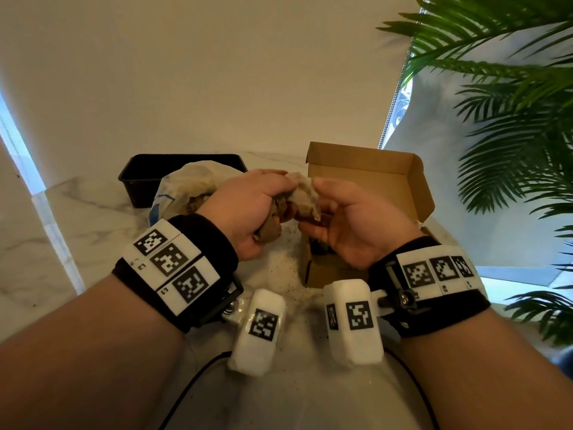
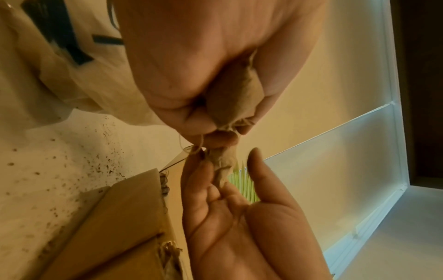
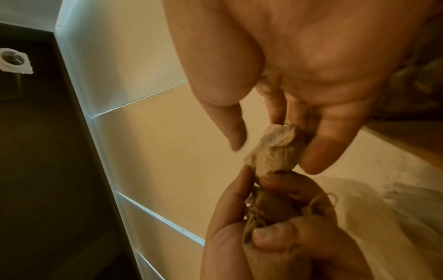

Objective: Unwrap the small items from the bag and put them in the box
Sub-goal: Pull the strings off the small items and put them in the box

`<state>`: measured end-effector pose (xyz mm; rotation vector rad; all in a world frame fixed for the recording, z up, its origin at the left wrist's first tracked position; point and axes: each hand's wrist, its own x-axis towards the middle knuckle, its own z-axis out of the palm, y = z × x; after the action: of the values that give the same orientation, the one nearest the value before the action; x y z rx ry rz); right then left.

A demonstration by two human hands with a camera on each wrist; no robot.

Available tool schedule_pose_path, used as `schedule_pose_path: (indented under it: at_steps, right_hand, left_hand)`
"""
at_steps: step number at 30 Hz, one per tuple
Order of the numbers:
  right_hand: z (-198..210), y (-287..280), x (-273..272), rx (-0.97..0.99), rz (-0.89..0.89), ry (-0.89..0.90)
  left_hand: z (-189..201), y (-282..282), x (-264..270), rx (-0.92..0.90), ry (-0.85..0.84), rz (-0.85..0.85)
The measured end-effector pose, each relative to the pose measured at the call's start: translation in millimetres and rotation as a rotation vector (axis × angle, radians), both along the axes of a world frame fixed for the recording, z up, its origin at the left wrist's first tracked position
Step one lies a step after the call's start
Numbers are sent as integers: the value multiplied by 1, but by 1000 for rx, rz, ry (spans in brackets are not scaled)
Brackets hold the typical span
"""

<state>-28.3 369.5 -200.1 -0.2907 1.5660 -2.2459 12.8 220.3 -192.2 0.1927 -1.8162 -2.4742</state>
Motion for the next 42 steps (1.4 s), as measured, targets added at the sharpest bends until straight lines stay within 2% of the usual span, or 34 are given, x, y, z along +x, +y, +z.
schedule_pose_path:
  at_steps: [6,10,15,18,22,27,31,37,42]
  right_hand:
    - [0,6,-4,13,-124,110]
    - [0,13,-7,166,-113,259]
    - [3,15,-3,114,-11,379]
    - [3,14,-2,143,-13,417]
    - [2,13,-6,96,-131,383]
    - [1,10,2,143,0,350]
    - [9,11,3,114,-109,368]
    - [30,63,8,322,-258,356]
    - [44,115,2,721,-383,361]
  left_hand:
    - [-1,-6,0,-14,-105,-26]
    - [-4,-9,1,-178,-113,-78]
    - [-9,-9,-1,-318,-73,-188]
    - [-9,-7,1,-374,-45,-257]
    - [-5,-8,0,-315,-3,-159]
    - [-2,-10,-3,-128,53,-118]
    - [-2,-8,-1,-138,12,-55]
    - [-1,-6,0,-99,-68,-6]
    - [1,-3,2,-2,-94,-26]
